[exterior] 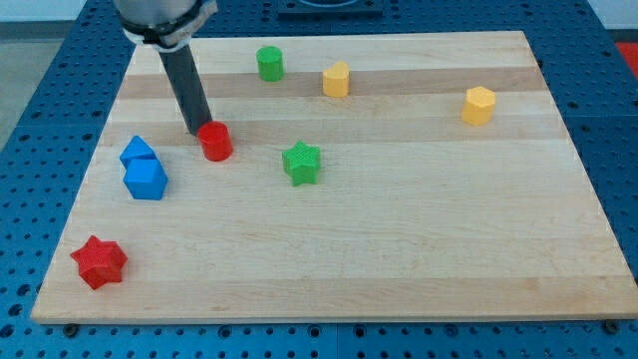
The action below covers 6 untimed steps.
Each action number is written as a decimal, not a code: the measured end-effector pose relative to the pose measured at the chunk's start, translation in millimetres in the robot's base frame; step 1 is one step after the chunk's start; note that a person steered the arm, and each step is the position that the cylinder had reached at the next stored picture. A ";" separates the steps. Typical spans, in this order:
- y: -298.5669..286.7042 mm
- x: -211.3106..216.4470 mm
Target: Move the red circle to the right side of the red star
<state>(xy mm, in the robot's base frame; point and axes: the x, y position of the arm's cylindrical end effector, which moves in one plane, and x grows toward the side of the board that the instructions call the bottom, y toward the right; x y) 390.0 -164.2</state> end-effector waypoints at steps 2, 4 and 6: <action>7.3 0.6; 37.6 -17.0; 36.4 17.0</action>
<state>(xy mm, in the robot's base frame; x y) 407.0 -127.7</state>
